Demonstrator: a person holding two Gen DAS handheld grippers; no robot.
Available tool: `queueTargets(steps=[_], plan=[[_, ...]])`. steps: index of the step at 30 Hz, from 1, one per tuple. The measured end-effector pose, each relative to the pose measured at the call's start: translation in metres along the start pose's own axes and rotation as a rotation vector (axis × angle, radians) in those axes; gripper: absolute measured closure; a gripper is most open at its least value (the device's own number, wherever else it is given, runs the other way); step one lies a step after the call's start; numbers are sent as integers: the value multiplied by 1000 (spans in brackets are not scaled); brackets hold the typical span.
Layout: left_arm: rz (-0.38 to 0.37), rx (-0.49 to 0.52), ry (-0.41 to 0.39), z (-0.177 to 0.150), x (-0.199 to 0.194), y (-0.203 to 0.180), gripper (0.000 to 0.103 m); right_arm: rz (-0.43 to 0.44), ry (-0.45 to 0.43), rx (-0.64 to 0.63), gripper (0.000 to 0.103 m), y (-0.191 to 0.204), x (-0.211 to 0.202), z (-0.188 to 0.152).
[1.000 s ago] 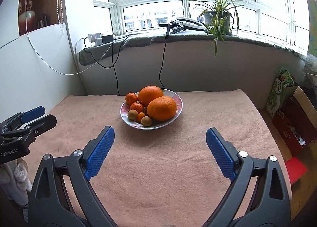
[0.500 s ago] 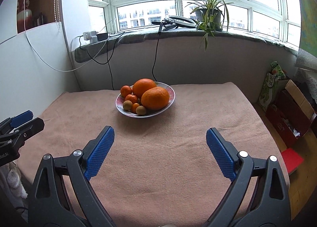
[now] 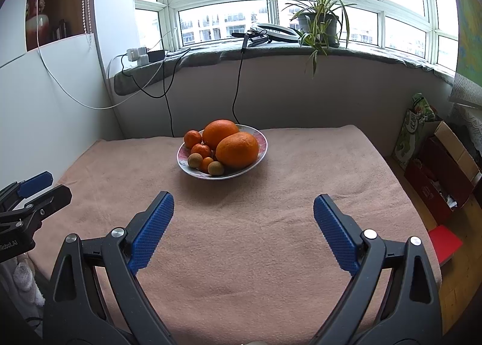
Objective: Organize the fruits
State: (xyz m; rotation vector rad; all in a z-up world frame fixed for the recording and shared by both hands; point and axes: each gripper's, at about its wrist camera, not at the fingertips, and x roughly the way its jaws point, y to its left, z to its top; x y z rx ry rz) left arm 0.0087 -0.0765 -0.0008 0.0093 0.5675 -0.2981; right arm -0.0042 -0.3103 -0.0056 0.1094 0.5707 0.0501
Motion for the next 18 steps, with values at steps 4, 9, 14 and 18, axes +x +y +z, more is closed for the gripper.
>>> queueTargets(steps=[4,9,14,18], plan=[[0,-1,2,0,-1,0,22,2,3,-1,7,1,1,-1],[-2,-8,-1,0,-2,1,22,2,3,-1,7,1,1,0],[-4,-9,-1,0,-2,2,22,6,5,-1,7,1,2,0],[-2,-9,0,0,-2,2,22,3,6,2,7,3,2,-2]])
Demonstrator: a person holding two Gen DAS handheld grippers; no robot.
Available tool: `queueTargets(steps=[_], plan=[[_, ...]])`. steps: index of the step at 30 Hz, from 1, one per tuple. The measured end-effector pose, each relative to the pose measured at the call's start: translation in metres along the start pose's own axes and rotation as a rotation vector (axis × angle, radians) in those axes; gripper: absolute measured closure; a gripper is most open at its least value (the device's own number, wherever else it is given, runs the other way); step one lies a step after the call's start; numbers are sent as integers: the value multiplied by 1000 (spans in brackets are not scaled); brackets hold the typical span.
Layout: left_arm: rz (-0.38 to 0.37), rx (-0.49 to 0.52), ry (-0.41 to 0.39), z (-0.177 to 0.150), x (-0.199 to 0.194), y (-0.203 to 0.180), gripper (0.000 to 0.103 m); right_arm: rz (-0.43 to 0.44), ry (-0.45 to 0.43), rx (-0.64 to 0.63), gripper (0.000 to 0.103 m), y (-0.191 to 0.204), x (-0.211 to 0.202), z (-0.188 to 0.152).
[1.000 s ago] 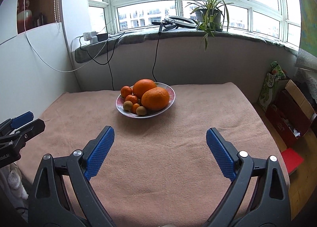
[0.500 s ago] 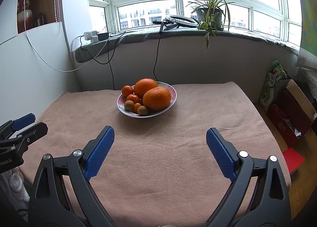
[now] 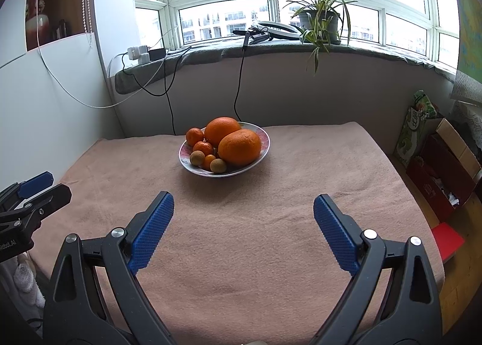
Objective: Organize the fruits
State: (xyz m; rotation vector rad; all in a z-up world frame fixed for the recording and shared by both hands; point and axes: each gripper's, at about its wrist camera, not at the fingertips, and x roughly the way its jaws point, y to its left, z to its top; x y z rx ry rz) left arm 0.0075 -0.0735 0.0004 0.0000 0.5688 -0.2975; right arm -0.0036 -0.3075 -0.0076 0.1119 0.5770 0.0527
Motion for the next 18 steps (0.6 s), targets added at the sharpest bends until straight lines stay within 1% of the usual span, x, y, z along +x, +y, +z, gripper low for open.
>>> queueTargets(steps=[18], plan=[[-11,-7,1,-3,3,1,22,-3,14,16,7,-1,4,-5]])
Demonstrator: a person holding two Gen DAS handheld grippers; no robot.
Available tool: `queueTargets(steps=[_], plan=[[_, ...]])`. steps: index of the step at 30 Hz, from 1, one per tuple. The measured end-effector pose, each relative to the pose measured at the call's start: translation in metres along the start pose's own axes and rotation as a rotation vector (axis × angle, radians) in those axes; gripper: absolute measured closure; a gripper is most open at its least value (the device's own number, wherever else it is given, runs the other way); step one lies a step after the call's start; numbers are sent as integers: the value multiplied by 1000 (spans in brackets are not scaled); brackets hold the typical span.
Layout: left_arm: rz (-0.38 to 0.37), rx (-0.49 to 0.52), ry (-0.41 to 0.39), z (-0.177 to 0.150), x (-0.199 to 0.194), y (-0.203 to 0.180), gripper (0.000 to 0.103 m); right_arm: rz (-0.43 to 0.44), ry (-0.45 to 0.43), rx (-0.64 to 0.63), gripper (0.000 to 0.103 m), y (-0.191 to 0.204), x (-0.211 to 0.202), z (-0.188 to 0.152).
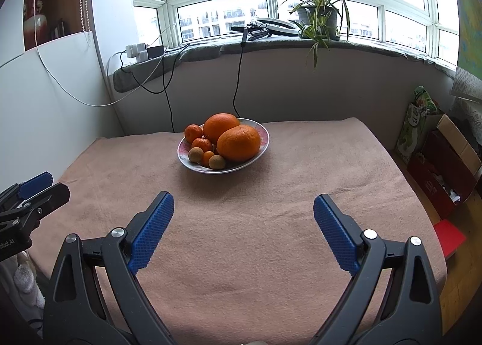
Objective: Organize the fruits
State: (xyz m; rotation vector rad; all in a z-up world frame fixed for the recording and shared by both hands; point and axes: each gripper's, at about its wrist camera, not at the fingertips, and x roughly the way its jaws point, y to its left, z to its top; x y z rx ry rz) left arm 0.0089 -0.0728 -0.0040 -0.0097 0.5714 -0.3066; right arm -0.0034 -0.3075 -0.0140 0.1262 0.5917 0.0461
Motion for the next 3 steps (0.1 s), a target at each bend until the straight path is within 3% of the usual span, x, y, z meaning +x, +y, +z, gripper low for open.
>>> queueTargets(steps=[3], plan=[[1,2,8,-1,3,0,22,-1,7,3,7,-1,2,-2]])
